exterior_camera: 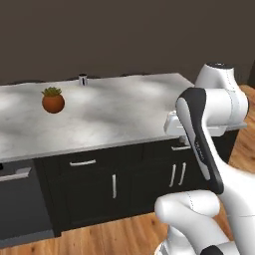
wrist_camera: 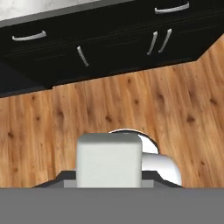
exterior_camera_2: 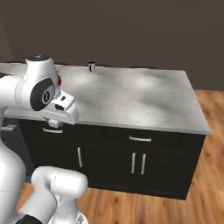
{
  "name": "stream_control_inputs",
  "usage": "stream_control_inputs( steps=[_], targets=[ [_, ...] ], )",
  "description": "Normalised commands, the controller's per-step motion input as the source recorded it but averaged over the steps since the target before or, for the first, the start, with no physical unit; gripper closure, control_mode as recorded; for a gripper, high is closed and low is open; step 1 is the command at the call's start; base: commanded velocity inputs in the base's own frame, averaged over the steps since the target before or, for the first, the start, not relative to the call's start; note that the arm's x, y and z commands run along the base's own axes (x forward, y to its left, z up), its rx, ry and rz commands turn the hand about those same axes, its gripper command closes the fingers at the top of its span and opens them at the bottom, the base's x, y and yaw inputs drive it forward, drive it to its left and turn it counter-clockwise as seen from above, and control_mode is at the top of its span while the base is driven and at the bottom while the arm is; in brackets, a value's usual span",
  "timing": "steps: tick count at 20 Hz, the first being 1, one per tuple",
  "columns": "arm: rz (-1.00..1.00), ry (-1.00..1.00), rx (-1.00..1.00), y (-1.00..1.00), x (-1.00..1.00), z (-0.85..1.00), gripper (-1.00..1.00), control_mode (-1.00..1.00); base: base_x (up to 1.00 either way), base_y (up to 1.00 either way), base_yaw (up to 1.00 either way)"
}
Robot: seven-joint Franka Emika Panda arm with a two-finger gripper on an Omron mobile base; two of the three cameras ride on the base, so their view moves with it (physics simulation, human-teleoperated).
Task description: Pick up the marshmallow and place it in the cup of hot chocolate on the dining counter.
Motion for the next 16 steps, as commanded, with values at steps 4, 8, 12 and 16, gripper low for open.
stream_control_inputs(
  steps=[4,8,12,16],
  targets=[
    [0.00,0.00,0.00,0.00,0.00,0.00,1.00,1.00,-0.02,-1.00,0.26],
    [0.00,0.00,0.00,0.00,0.00,0.00,1.00,1.00,-0.14,-1.00,0.24],
    [0.00,0.00,0.00,0.00,0.00,0.00,1.00,1.00,-0.16,-1.00,0.23],
    [0.00,0.00,0.00,0.00,0.00,0.00,1.00,1.00,-0.12,-1.00,0.22]
  ],
)
